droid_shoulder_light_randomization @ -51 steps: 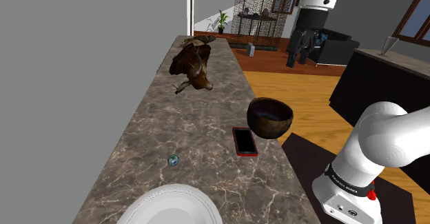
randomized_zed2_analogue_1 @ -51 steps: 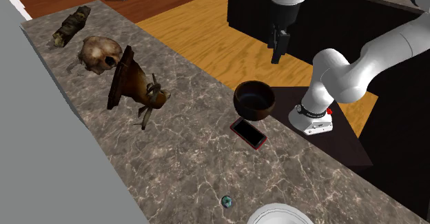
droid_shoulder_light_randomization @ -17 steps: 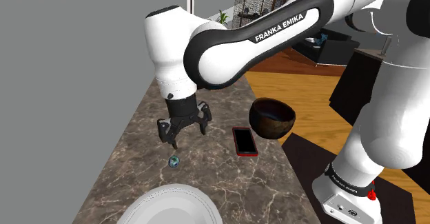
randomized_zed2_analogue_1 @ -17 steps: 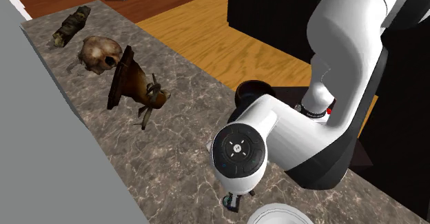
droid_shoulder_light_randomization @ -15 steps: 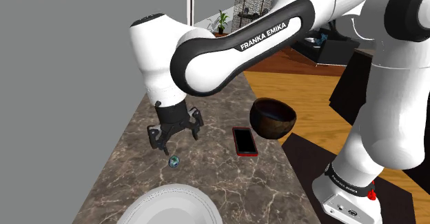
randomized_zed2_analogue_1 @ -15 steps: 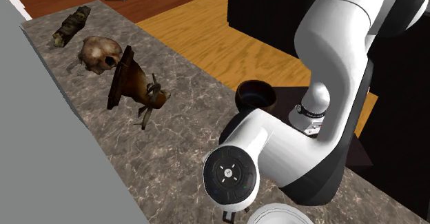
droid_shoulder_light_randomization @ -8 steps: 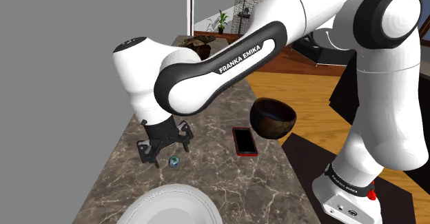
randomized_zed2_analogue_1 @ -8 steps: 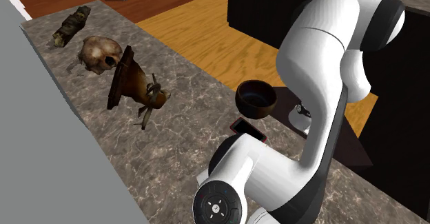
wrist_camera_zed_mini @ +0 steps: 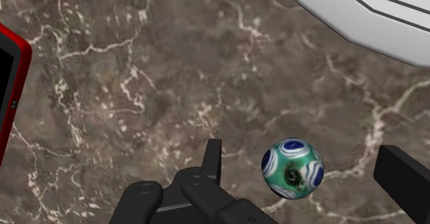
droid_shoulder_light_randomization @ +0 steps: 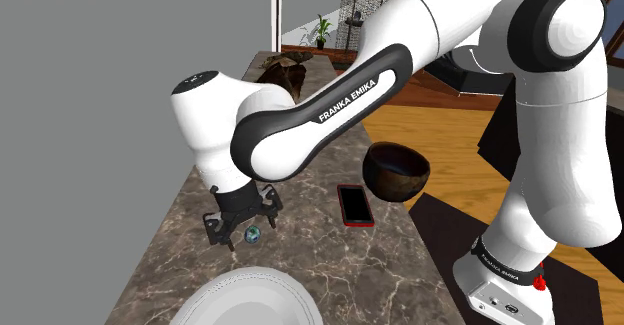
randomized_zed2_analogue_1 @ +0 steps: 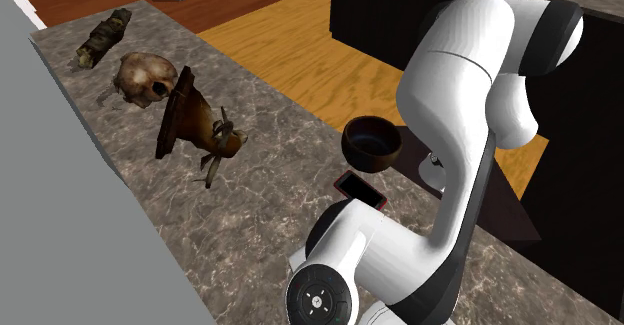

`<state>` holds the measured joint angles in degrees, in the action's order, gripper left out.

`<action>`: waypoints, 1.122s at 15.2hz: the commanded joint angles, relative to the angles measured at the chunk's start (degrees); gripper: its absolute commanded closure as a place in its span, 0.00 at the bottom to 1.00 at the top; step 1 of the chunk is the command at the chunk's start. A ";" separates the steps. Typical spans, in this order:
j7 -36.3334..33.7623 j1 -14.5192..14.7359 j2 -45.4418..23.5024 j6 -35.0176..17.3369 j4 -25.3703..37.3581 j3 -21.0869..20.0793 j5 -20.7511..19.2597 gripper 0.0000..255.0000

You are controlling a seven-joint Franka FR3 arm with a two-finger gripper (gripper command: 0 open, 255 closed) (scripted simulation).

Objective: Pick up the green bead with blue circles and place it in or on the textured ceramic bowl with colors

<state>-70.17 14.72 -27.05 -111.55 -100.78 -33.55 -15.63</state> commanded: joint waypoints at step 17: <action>0.57 -0.32 1.51 2.34 1.07 -0.52 0.95 1.00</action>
<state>-69.75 14.51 -25.94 -109.73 -99.87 -33.95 -14.92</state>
